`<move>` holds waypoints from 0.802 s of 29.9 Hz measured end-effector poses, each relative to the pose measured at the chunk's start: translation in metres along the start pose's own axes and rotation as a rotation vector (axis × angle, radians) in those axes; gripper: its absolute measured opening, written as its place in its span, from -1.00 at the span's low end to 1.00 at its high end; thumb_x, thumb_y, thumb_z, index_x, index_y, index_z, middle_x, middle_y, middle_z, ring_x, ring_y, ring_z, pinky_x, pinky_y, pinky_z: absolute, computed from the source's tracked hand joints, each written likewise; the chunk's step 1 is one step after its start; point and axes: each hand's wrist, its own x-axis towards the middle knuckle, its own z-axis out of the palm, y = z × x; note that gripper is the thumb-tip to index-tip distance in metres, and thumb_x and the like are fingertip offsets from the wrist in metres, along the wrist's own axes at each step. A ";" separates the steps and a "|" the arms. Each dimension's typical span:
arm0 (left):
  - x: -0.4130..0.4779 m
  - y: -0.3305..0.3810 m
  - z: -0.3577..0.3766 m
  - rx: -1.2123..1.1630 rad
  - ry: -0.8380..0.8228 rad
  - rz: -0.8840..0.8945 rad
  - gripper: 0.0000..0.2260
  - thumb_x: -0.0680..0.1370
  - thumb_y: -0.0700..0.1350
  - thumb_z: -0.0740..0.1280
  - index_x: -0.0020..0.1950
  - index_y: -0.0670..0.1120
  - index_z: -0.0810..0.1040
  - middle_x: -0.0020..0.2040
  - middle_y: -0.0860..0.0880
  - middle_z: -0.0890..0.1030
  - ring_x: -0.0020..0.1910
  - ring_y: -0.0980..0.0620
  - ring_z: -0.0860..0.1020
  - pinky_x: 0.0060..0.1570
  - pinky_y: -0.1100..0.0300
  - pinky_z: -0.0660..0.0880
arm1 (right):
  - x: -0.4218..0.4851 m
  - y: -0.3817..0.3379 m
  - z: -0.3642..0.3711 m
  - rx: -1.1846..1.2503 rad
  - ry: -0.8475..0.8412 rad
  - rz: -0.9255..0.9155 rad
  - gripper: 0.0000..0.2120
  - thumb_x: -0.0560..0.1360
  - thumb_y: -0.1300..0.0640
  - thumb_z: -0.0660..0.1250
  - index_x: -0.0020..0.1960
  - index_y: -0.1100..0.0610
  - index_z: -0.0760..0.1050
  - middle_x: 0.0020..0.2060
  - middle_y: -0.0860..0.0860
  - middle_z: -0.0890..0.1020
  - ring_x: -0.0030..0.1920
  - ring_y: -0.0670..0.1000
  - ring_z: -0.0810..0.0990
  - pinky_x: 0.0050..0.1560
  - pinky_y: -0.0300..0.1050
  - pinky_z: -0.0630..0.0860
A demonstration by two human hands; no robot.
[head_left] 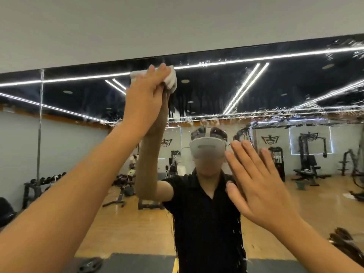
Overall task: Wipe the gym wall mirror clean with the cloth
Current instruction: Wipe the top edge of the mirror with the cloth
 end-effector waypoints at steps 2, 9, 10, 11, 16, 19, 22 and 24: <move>0.011 -0.002 0.007 -0.036 0.006 0.005 -0.62 0.72 -0.21 0.21 0.53 0.01 0.46 0.56 -0.11 0.39 0.57 -0.01 0.30 0.49 0.43 0.07 | 0.000 -0.001 0.004 -0.013 0.020 0.014 -0.34 0.62 -0.08 0.12 0.63 0.21 0.18 0.65 0.16 0.13 0.66 0.17 0.07 0.59 0.33 0.06; -0.035 0.000 0.016 -0.017 0.041 0.024 -0.61 0.68 -0.27 0.26 0.49 -0.03 0.50 0.46 -0.12 0.51 0.43 -0.09 0.48 0.48 0.05 0.37 | -0.004 0.001 0.007 -0.010 0.069 0.014 -0.35 0.62 -0.07 0.13 0.62 0.21 0.21 0.64 0.16 0.17 0.65 0.17 0.11 0.59 0.32 0.09; -0.043 0.001 0.018 -0.019 0.056 0.034 -0.62 0.68 -0.28 0.26 0.48 -0.03 0.51 0.48 -0.11 0.49 0.48 -0.10 0.44 0.51 -0.04 0.34 | -0.004 0.000 0.008 -0.007 0.069 0.017 -0.35 0.62 -0.07 0.13 0.62 0.21 0.21 0.64 0.16 0.17 0.65 0.17 0.11 0.58 0.32 0.10; -0.042 0.002 0.019 -0.021 0.075 0.038 -0.62 0.68 -0.28 0.26 0.47 -0.02 0.52 0.48 -0.11 0.50 0.49 -0.10 0.43 0.53 0.01 0.32 | -0.004 0.001 0.008 -0.005 0.071 0.019 -0.35 0.62 -0.07 0.13 0.62 0.21 0.22 0.64 0.16 0.18 0.65 0.17 0.12 0.58 0.33 0.11; 0.026 0.011 0.026 0.004 0.061 0.040 -0.62 0.69 -0.27 0.16 0.47 -0.07 0.53 0.38 -0.15 0.55 0.30 -0.09 0.52 0.35 0.22 0.40 | -0.005 0.001 0.009 -0.006 0.083 0.009 -0.36 0.62 -0.07 0.15 0.62 0.20 0.23 0.64 0.15 0.19 0.64 0.17 0.13 0.59 0.30 0.10; 0.046 0.018 0.031 -0.062 0.129 0.031 -0.67 0.71 -0.26 0.16 0.39 -0.06 0.59 0.21 -0.11 0.57 0.14 0.07 0.48 0.11 0.51 0.35 | -0.005 0.001 0.009 0.001 0.095 0.011 -0.37 0.62 -0.06 0.15 0.62 0.20 0.24 0.63 0.15 0.20 0.64 0.17 0.13 0.61 0.27 0.06; 0.035 0.019 0.035 -0.093 0.118 -0.016 -0.66 0.72 -0.24 0.17 0.43 -0.02 0.56 0.31 -0.11 0.53 0.28 -0.03 0.51 0.22 0.47 0.35 | -0.005 0.001 0.009 0.003 0.096 0.007 -0.37 0.61 -0.06 0.15 0.61 0.20 0.24 0.63 0.14 0.20 0.64 0.16 0.13 0.61 0.26 0.05; 0.013 0.020 0.035 -0.113 0.095 -0.022 -0.64 0.71 -0.23 0.19 0.47 0.02 0.53 0.46 -0.14 0.48 0.41 -0.09 0.47 0.40 0.28 0.38 | -0.005 0.001 0.010 0.003 0.091 0.008 -0.36 0.61 -0.06 0.16 0.62 0.20 0.23 0.64 0.15 0.19 0.64 0.17 0.13 0.61 0.27 0.07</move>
